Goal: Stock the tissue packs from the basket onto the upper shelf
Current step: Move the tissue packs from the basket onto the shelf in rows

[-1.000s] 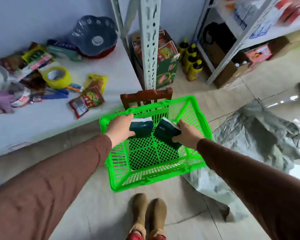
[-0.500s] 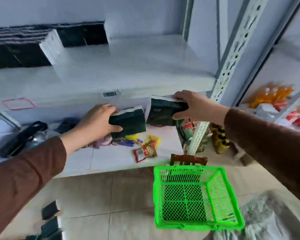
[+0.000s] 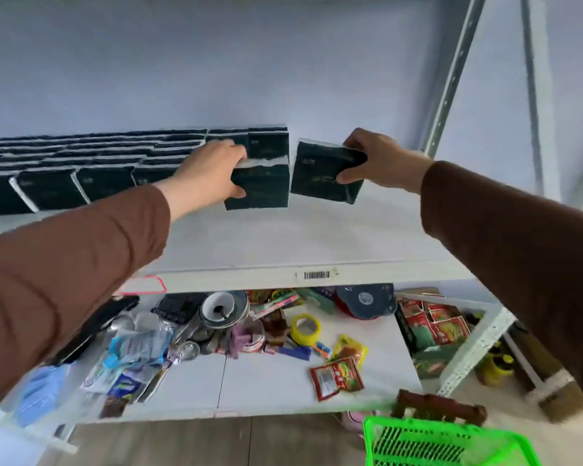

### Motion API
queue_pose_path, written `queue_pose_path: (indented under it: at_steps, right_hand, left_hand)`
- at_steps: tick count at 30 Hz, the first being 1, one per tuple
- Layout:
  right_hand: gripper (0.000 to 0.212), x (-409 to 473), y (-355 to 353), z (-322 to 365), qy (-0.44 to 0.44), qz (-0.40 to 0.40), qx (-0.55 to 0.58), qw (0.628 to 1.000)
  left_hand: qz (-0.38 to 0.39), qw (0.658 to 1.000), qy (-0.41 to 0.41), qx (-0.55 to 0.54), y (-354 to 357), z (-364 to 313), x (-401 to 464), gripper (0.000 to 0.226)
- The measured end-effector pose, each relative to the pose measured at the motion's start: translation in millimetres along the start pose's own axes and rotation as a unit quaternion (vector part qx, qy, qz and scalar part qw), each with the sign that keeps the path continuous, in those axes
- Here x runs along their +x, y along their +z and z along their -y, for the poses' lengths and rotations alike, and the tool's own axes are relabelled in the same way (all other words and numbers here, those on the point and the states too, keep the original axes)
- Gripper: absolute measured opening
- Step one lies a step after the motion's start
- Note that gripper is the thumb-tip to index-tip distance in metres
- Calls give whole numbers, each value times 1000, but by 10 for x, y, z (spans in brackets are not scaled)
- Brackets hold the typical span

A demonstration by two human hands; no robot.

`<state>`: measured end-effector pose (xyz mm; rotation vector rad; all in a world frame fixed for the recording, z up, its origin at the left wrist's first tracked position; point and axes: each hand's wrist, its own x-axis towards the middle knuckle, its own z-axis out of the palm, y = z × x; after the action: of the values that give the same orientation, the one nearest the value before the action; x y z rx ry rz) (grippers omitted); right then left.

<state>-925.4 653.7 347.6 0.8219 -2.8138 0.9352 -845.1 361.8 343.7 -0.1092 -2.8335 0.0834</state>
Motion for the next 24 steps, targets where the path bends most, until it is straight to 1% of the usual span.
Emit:
queue_pose_path:
  at_steps: [5,9,14,18,22,24]
  right_hand:
    - [40,716,232,-130,30,0,18,999]
    - [41,1260,434,-292,41,1,28,999]
    - [45,1834,661,-378,51,5,39,998]
    - [47,2180,768,-328,39,8,37,999]
    - [48,2397,868,-280,41,0,19,999]
    - [48,2482,901,-269,36,1,0,999]
  left_hand:
    - [1,998,-4,70,259,435,720,50]
    - [0,989,-40,146,567,790,1222,50]
    - [42,980,-73,181,818,997,1597,47]
    - [34,979,-91,178,937,1151,1783,63]
    - [43,975,-76,205,1027,1220,1899,46]
    - [38,973,-76,216,1125,1265,1933,47]
